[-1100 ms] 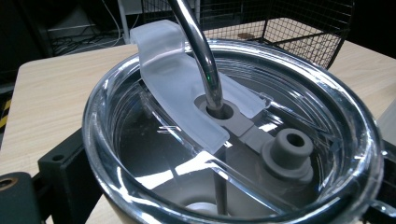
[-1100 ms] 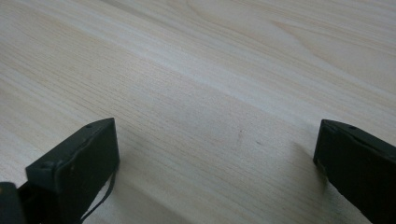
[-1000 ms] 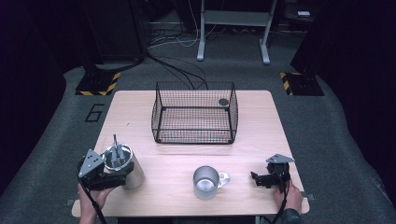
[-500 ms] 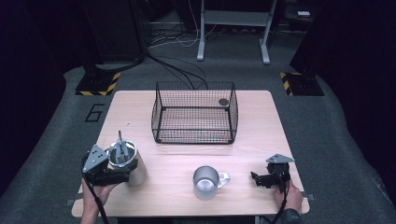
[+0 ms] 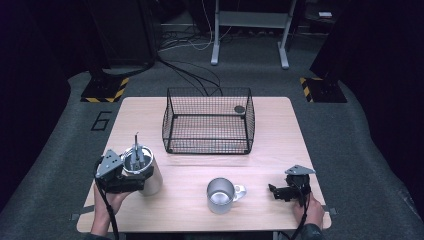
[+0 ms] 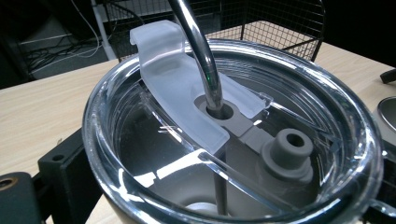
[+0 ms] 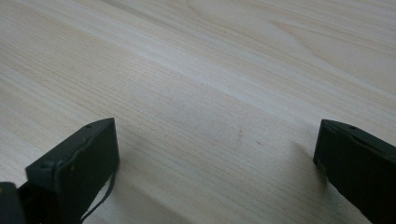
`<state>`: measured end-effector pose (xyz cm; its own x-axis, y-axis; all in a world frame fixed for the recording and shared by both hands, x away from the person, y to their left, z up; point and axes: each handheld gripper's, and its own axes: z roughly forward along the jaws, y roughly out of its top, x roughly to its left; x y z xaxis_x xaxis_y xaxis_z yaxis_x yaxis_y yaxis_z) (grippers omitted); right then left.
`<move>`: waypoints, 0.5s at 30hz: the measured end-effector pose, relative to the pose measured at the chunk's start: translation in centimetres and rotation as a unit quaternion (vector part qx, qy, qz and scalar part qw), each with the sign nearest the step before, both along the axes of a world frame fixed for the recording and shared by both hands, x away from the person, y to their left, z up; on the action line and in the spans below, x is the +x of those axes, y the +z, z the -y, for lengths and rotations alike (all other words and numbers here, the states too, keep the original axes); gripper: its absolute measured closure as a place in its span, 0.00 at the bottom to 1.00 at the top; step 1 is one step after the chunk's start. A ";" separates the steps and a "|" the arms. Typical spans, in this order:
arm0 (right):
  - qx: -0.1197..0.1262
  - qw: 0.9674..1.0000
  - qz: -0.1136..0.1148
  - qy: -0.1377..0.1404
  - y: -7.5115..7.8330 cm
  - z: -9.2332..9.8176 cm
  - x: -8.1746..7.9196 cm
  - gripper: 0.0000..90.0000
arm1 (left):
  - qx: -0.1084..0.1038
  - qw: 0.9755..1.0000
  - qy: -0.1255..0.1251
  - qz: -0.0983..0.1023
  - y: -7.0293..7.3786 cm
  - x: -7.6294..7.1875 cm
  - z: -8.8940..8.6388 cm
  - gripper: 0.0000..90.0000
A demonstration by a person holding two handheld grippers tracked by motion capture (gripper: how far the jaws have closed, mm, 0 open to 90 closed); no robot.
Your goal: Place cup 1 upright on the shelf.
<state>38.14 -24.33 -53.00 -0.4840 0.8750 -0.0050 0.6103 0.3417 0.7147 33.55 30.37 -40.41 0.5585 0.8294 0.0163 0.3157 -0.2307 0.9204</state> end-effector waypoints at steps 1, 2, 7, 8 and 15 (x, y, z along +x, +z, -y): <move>0.000 1.000 0.000 0.000 0.0 0.0 0.0 0.00 | 0.000 1.000 0.000 0.000 0.0 0.0 0.0 0.04; 0.000 1.000 0.000 0.000 0.0 0.0 0.0 0.00 | -0.001 1.000 -0.003 -0.001 0.1 0.2 0.2 0.04; 0.000 1.000 0.000 0.000 0.0 0.0 0.0 0.00 | 0.000 1.000 -0.011 0.001 0.5 0.5 0.7 0.04; 0.000 1.000 0.000 0.000 0.0 0.0 0.0 0.00 | 0.002 1.000 -0.016 0.000 0.6 0.7 0.9 0.04; 0.000 1.000 0.000 0.000 0.0 0.0 0.0 0.00 | 0.006 1.000 -0.028 0.003 1.0 1.3 1.9 0.04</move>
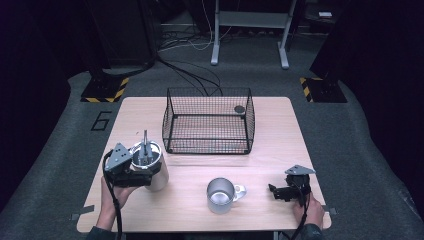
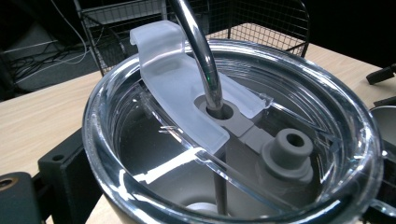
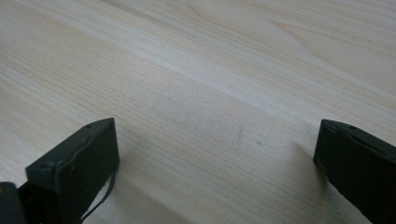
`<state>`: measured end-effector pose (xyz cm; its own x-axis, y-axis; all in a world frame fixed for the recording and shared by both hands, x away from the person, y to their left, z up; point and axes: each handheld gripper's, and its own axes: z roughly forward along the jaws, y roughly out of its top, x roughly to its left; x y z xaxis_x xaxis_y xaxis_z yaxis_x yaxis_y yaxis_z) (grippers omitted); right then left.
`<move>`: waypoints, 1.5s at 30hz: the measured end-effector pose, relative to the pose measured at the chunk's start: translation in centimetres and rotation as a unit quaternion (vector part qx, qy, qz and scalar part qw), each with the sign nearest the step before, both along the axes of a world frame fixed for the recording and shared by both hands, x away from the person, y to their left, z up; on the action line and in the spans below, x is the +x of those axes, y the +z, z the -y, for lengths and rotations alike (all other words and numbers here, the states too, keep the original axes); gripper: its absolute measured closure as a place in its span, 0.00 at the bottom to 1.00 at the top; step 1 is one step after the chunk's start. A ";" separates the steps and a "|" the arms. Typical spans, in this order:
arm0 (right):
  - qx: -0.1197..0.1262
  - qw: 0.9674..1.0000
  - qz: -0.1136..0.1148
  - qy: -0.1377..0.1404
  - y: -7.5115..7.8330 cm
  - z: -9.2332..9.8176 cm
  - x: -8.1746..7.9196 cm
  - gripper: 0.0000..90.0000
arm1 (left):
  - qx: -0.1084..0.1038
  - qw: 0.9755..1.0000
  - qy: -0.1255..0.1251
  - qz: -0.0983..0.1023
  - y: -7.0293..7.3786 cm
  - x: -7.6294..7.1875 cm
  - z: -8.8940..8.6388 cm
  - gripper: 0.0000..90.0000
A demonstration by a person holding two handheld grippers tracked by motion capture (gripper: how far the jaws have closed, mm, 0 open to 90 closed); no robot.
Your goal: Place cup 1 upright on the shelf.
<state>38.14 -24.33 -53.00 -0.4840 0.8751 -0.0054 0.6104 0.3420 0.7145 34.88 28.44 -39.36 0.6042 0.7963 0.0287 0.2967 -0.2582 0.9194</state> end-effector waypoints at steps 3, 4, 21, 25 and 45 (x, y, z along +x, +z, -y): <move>0.000 1.000 0.000 0.000 0.0 0.0 0.0 0.00 | 0.000 1.000 -0.006 0.000 0.2 0.2 0.4 0.04; 0.000 1.000 0.000 0.000 0.0 0.0 0.0 0.00 | 0.000 1.000 -0.006 0.000 0.2 0.2 0.4 0.04; 0.001 1.000 0.000 0.000 0.0 0.0 0.0 0.00 | 0.003 0.999 -0.047 -0.003 1.4 1.6 2.6 0.04; 0.000 1.000 0.000 0.000 0.0 0.0 0.0 0.00 | 0.001 0.998 -0.055 -0.001 1.7 1.7 3.1 0.04; 0.000 1.000 0.000 0.000 0.0 0.0 0.0 0.00 | -0.011 0.995 -0.096 -0.002 3.7 2.5 5.2 0.04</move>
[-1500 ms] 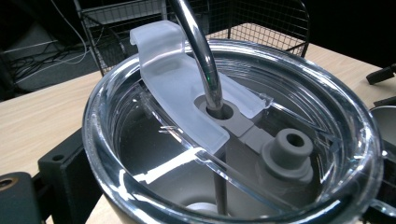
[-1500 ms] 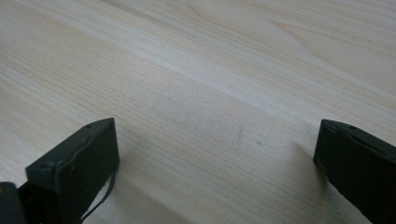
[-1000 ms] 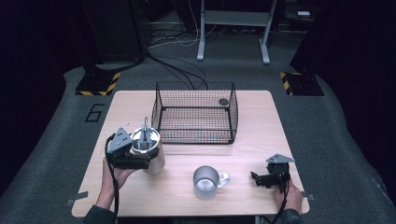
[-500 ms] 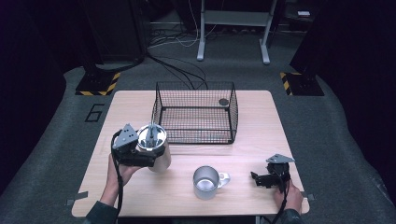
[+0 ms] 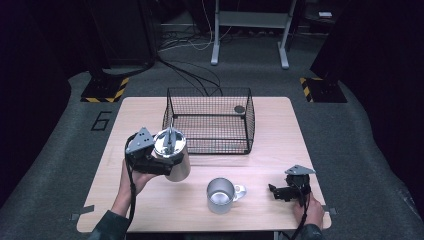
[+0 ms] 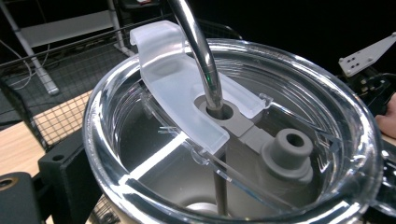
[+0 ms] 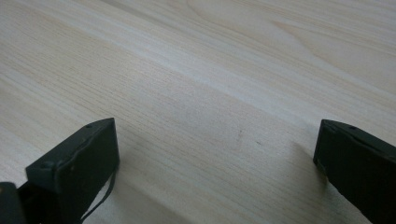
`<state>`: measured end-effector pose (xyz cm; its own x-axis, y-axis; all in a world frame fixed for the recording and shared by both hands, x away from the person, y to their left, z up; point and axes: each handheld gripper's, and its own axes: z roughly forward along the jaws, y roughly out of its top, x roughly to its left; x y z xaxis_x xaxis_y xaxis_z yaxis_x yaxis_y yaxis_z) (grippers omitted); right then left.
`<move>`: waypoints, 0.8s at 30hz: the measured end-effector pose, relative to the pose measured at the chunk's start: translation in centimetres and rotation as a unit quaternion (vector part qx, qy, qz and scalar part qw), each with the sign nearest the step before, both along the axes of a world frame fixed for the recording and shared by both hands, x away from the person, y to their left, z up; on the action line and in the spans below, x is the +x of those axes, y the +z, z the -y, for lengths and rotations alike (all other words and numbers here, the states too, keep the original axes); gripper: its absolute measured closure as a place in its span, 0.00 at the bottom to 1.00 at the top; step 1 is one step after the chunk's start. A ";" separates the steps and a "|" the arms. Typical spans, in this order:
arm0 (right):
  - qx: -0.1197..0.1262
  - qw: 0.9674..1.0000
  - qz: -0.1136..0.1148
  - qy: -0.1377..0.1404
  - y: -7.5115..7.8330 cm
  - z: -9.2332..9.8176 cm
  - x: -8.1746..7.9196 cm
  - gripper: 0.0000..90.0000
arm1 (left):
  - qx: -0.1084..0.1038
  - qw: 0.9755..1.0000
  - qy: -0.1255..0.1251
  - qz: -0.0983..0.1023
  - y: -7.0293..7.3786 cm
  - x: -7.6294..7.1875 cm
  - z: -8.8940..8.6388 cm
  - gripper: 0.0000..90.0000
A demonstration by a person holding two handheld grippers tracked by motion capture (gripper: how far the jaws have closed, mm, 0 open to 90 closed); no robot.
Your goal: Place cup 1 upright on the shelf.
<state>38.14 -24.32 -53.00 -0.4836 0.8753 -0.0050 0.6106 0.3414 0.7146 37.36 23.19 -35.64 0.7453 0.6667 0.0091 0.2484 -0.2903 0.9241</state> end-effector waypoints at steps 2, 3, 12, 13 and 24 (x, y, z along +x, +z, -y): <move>0.000 1.000 0.000 0.000 0.0 0.0 0.0 0.00 | -0.001 1.000 -0.001 0.005 0.2 0.1 0.2 0.04; 0.000 1.000 0.000 0.000 0.0 0.0 0.0 0.00 | 0.000 1.000 -0.004 0.002 0.3 0.2 0.3 0.04; 0.000 1.000 0.000 0.000 0.0 0.0 0.0 0.00 | -0.001 1.000 -0.025 0.005 1.6 1.0 1.2 0.04; 0.000 1.000 0.000 0.000 0.0 0.0 0.0 0.00 | -0.001 1.000 -0.028 0.005 1.8 1.1 1.3 0.04; 0.000 1.000 0.000 0.000 0.0 0.0 0.0 0.00 | -0.003 0.999 -0.042 0.014 3.4 1.9 2.5 0.04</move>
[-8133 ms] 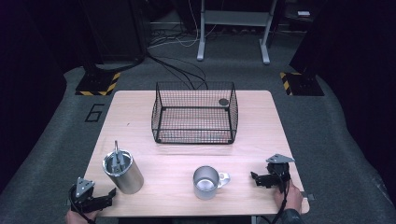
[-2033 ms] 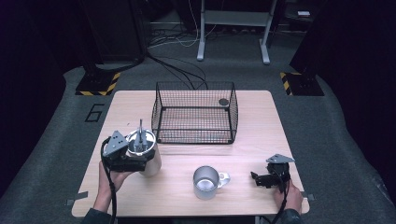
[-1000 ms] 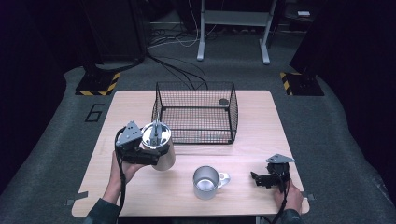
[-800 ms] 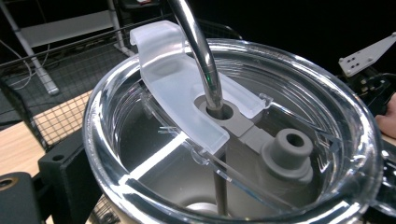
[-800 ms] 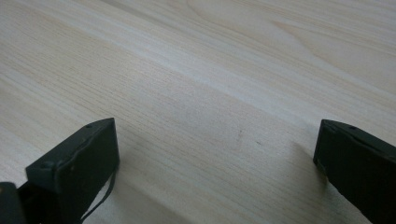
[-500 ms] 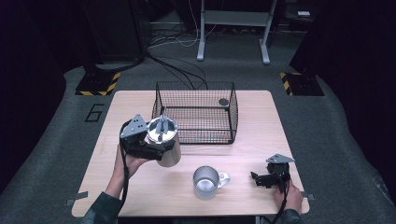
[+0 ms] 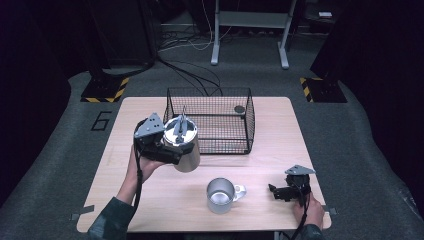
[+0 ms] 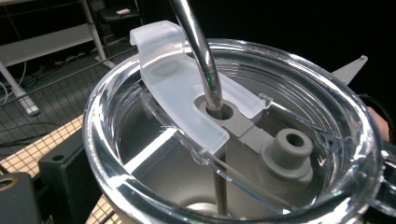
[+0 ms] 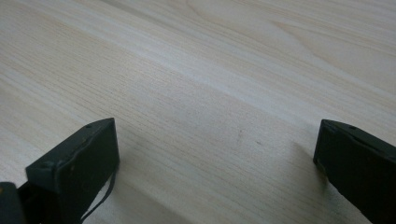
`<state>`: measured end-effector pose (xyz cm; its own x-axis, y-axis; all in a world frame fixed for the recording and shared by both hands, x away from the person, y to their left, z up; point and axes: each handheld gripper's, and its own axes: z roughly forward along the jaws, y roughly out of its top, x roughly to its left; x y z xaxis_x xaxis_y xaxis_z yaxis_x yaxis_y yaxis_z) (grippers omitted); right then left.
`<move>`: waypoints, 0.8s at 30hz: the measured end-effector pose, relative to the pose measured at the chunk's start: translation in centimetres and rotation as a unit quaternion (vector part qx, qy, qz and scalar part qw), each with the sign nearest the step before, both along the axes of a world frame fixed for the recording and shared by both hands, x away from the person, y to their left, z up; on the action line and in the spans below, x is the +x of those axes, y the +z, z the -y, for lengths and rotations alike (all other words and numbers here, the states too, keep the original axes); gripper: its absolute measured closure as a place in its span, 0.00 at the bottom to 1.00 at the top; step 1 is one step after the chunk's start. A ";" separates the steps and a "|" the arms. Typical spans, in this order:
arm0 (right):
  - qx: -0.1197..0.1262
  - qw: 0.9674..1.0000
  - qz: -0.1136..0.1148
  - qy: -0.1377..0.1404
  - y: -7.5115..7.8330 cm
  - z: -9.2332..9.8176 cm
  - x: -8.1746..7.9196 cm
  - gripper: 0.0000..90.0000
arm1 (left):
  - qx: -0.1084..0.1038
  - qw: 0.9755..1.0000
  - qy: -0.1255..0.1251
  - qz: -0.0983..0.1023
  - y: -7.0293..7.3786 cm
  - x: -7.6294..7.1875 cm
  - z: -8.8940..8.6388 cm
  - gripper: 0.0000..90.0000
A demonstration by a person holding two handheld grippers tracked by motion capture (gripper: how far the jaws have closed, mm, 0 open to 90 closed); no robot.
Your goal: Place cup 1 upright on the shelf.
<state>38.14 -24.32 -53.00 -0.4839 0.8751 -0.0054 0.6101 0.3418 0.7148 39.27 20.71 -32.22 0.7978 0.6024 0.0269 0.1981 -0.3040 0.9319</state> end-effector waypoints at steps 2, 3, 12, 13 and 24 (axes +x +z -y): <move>0.000 1.000 0.000 0.000 0.0 0.0 0.0 0.00 | 0.001 1.000 -0.005 0.000 0.2 0.1 0.0 0.04; 0.000 1.000 0.000 0.000 0.0 0.0 0.0 0.00 | -0.002 1.000 -0.002 0.001 0.3 0.2 0.2 0.04; 0.000 1.000 0.000 0.000 0.0 0.0 0.0 0.00 | -0.011 1.000 -0.004 0.002 1.4 1.2 0.7 0.04; 0.000 1.000 0.000 0.000 0.0 0.0 0.0 0.00 | -0.011 1.000 -0.004 0.002 1.4 1.2 0.7 0.04; 0.000 1.000 0.000 0.000 0.0 0.0 0.0 0.00 | -0.003 1.000 0.003 0.001 2.0 2.7 1.0 0.04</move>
<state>38.14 -24.32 -53.00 -0.4838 0.8751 -0.0052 0.6103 0.3417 0.7146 41.93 19.73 -30.25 0.7942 0.6072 0.0246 0.1981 -0.2970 0.9341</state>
